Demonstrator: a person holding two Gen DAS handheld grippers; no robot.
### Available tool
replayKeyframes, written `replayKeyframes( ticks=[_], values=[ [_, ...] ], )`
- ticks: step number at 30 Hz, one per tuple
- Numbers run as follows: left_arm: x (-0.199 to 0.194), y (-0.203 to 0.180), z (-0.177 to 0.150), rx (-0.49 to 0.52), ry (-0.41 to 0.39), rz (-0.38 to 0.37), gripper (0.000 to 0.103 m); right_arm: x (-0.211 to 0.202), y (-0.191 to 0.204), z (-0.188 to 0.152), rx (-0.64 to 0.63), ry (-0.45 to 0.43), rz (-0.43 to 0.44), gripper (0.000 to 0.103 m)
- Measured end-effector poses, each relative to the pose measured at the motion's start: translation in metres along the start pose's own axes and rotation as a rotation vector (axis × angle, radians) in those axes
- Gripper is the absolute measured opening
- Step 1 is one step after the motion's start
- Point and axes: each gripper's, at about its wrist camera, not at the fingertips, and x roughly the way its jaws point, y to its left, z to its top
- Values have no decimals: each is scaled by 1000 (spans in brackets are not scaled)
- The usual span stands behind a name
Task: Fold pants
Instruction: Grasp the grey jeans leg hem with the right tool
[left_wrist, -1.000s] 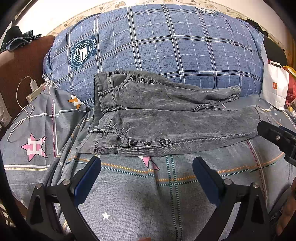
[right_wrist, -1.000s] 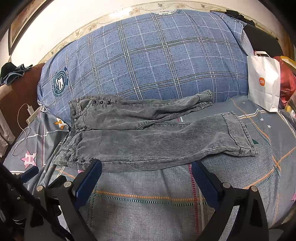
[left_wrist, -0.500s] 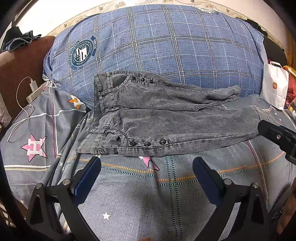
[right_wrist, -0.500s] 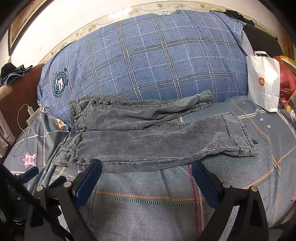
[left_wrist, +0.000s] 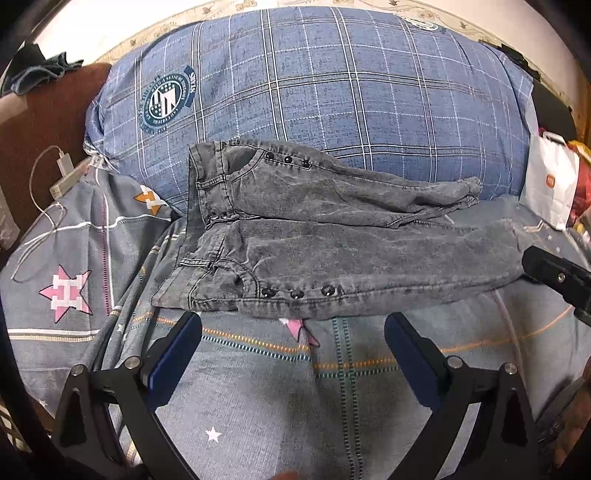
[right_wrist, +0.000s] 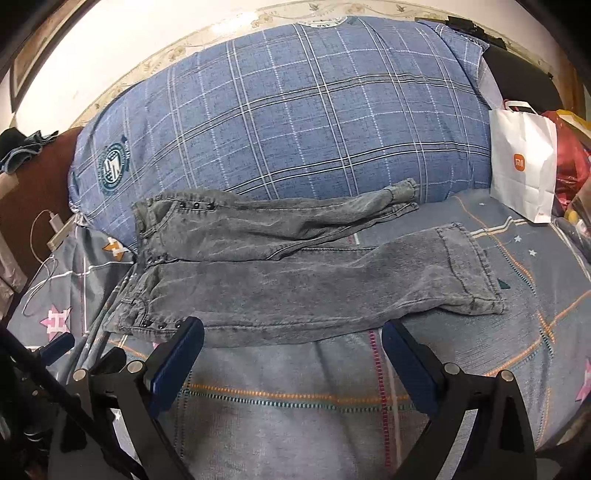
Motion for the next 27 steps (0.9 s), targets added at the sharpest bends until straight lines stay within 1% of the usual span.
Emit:
replayKeyframes(
  ticks=[2, 3, 4, 7, 9, 10, 12, 13, 15, 16, 19, 21, 23, 24, 26, 27],
  values=[
    [1, 0, 9, -2, 9, -26, 99, -1, -4, 13, 15, 13, 18, 98],
    [3, 0, 19, 0, 16, -43, 99, 0, -7, 23, 11, 20, 21, 97],
    [3, 0, 22, -2, 15, -46, 99, 0, -11, 32, 9, 25, 17, 97],
    [10, -5, 49, -13, 5, -80, 99, 8, -23, 64, 24, 55, 14, 96],
    [23, -10, 71, -25, 17, -103, 99, 16, -38, 89, 73, 81, 22, 96],
    [30, -12, 79, -32, 23, -117, 99, 24, -47, 104, 100, 96, 41, 96],
    [52, -18, 97, -46, 51, -140, 99, 39, -61, 123, 145, 109, 56, 94],
    [60, -20, 101, -52, 55, -151, 99, 53, -73, 135, 169, 124, 47, 92],
    [80, -24, 107, -64, 55, -166, 99, 74, -87, 148, 198, 141, 29, 83],
    [90, -25, 107, -70, 56, -170, 99, 89, -96, 156, 214, 159, 15, 82],
    [105, -28, 99, -77, 57, -162, 99, 138, -121, 178, 254, 208, -16, 75],
    [114, -28, 92, -69, 69, -154, 99, 177, -135, 191, 288, 249, -30, 66],
    [122, -28, 89, -56, 91, -153, 99, 216, -150, 201, 343, 289, -37, 60],
    [126, -27, 88, -61, 101, -153, 99, 236, -156, 205, 358, 307, -57, 60],
    [131, -24, 87, -73, 114, -163, 99, 273, -169, 210, 373, 342, -138, 60],
    [134, -22, 87, -78, 120, -165, 99, 288, -174, 209, 375, 365, -169, 52]
  ],
)
